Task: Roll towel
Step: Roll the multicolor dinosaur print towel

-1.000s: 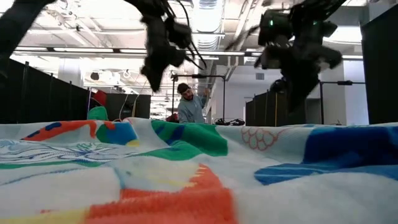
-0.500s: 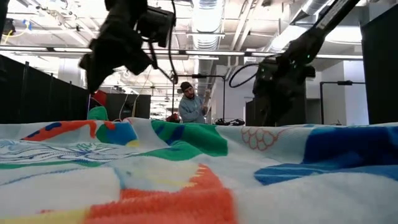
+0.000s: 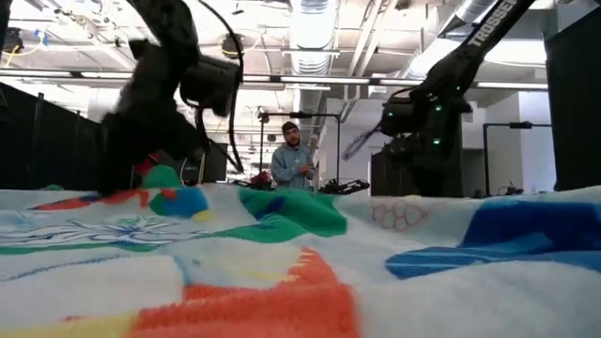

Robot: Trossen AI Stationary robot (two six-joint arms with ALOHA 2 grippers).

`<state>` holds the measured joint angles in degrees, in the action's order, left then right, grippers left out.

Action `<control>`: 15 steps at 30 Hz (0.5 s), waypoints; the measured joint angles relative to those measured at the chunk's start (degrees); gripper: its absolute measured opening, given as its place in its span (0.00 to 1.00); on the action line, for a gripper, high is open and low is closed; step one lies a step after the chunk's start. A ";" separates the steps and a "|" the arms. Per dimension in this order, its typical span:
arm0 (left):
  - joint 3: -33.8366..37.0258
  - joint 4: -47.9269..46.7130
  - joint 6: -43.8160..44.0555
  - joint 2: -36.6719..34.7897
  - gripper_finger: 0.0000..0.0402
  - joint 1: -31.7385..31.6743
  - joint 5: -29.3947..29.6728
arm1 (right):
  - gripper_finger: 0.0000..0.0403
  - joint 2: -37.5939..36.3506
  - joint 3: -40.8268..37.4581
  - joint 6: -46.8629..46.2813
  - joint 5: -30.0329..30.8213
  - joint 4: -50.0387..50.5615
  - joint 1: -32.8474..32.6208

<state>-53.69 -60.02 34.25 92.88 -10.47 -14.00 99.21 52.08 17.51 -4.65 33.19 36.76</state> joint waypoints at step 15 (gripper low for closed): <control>-9.67 19.29 -27.30 -0.04 0.19 -17.76 9.47 | 0.00 -14.87 1.50 -5.41 8.28 1.51 10.36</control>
<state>-63.36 -40.73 6.95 92.84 -28.23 -4.54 84.33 53.58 12.10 3.63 34.70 47.12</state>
